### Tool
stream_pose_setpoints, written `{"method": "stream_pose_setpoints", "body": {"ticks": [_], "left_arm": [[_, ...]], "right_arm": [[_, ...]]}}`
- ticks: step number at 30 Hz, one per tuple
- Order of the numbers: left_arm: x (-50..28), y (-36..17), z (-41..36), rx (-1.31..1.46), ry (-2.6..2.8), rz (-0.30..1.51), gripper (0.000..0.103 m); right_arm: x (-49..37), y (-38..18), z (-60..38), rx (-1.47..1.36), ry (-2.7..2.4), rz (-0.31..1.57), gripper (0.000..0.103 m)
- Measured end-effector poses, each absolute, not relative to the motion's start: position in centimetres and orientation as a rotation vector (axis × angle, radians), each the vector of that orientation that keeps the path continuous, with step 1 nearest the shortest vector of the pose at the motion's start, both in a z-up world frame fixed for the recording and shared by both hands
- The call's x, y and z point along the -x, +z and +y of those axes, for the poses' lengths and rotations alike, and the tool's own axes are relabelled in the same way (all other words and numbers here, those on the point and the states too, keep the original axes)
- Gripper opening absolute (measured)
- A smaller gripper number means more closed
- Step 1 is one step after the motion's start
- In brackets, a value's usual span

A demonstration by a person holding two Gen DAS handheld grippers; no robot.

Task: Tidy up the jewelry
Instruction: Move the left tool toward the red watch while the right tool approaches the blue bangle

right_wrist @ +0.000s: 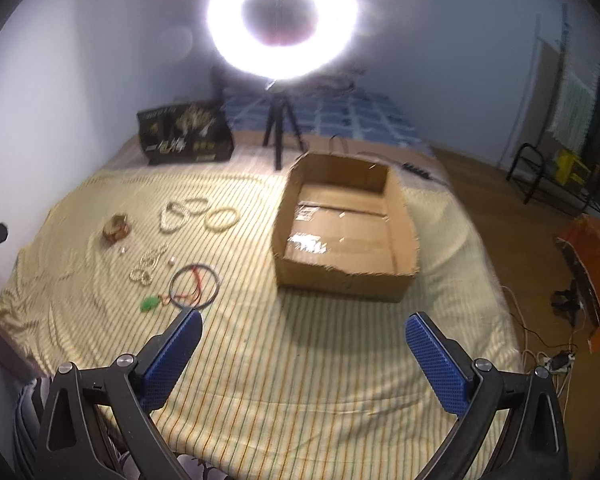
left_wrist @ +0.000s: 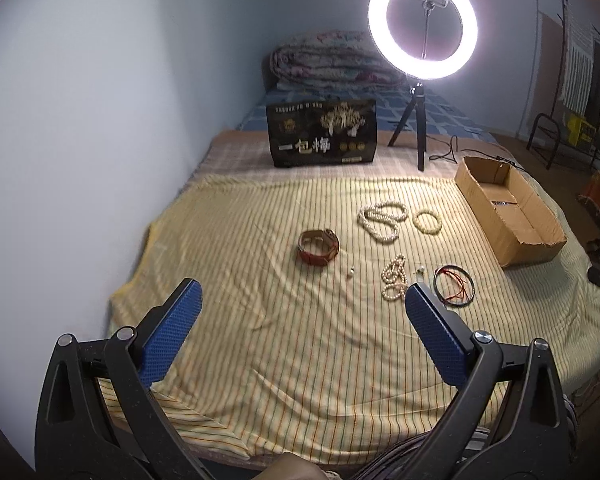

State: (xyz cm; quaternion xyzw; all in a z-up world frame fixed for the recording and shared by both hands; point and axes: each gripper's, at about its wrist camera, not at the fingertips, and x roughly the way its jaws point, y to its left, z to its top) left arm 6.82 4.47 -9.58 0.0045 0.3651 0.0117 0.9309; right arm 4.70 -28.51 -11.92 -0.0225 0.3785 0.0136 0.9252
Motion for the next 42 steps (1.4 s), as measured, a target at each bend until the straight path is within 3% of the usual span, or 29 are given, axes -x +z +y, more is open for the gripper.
{"method": "stream_pose_setpoints", "body": {"ticks": [3, 10, 12, 15, 18, 26, 27, 32, 42], "left_arm": [[-8.4, -10.9, 5.5, 0.058, -0.006, 0.797, 0.098], [-11.7, -13.4, 7.2, 0.123, -0.019, 0.881, 0.084], [-12.9, -14.1, 7.4, 0.123, -0.024, 0.900, 0.073], [-14.6, -15.2, 7.7, 0.120, -0.032, 0.926, 0.067], [-16.6, -16.5, 8.2, 0.141, -0.029, 0.962, 0.059], [-20.5, -18.7, 9.7, 0.219, -0.041, 1.015, 0.057], [-21.0, -18.9, 10.0, 0.242, -0.037, 1.021, 0.052], [-23.2, -20.0, 10.7, 0.332, -0.038, 1.048, 0.050], [-26.2, -23.0, 10.3, 0.376, -0.016, 1.112, 0.036]], "right_arm": [[-6.0, -13.0, -28.1, 0.023, 0.094, 0.835, 0.101], [-9.3, -15.8, -26.5, 0.003, 0.190, 0.953, 0.084], [-10.1, -16.5, -25.9, 0.014, 0.211, 0.979, 0.081], [-11.5, -17.8, -25.2, 0.014, 0.234, 1.016, 0.077], [-13.0, -19.0, -24.8, 0.003, 0.248, 1.066, 0.063], [-16.0, -20.7, -24.1, -0.045, 0.274, 1.127, 0.043], [-16.2, -20.9, -24.1, -0.045, 0.276, 1.129, 0.042], [-17.0, -21.4, -23.5, -0.037, 0.270, 1.134, 0.035], [-18.2, -22.4, -22.6, -0.064, 0.254, 1.148, 0.028]]}}
